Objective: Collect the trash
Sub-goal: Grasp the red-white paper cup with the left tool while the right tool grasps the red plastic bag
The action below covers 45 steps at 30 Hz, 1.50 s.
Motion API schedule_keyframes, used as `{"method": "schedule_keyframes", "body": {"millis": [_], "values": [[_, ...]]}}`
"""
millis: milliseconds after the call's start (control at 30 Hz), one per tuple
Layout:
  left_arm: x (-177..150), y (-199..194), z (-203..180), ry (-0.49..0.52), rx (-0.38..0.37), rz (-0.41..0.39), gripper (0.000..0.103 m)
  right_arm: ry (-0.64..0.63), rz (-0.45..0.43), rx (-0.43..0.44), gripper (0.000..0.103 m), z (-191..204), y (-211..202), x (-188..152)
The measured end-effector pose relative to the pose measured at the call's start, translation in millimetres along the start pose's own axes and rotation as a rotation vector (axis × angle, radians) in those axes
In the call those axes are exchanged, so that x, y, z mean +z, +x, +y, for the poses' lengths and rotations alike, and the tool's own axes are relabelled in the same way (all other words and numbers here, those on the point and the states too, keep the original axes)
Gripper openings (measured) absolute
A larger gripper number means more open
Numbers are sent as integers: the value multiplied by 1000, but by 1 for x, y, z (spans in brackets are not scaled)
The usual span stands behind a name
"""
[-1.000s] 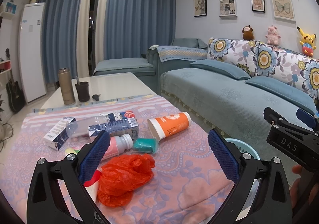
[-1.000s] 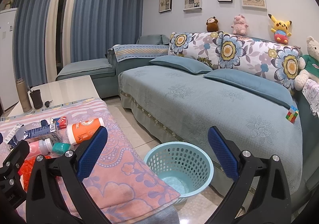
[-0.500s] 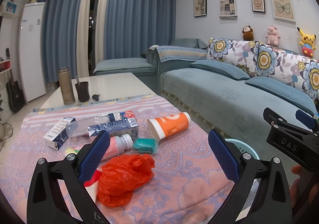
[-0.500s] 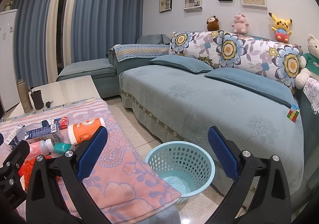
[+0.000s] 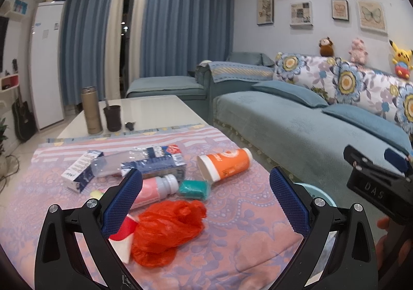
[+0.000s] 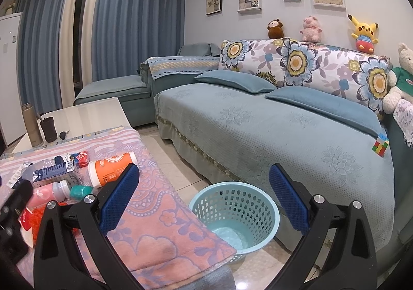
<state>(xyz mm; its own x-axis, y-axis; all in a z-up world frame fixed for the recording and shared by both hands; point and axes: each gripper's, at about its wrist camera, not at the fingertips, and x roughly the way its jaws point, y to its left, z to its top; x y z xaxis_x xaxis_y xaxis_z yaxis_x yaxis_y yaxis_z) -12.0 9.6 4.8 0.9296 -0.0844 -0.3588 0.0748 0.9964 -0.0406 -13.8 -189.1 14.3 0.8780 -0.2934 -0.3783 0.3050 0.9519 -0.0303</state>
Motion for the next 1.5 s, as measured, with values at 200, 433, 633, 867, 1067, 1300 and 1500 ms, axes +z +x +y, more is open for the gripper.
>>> {"method": "schedule_keyframes", "body": {"millis": [200, 433, 633, 867, 1067, 1300, 1500], "values": [[12, -17, 56, -71, 79, 2, 96, -14, -20, 128, 95, 10, -8, 7], [3, -29, 149, -164, 218, 69, 96, -127, 19, 319, 84, 64, 0, 9], [-15, -12, 200, -242, 212, 184, 95, -225, 134, 556, 60, 121, 18, 0], [-43, 25, 190, -260, 108, 283, 92, -257, 331, 748, 65, 165, 44, -35], [-58, 41, 195, -283, 71, 331, 92, -337, 411, 758, 83, 199, 63, -61], [-60, 62, 184, -254, 28, 381, 92, -372, 524, 844, 56, 217, 78, -78], [-60, 77, 179, -256, 11, 443, 92, -342, 485, 869, 17, 200, 70, -70]]}}
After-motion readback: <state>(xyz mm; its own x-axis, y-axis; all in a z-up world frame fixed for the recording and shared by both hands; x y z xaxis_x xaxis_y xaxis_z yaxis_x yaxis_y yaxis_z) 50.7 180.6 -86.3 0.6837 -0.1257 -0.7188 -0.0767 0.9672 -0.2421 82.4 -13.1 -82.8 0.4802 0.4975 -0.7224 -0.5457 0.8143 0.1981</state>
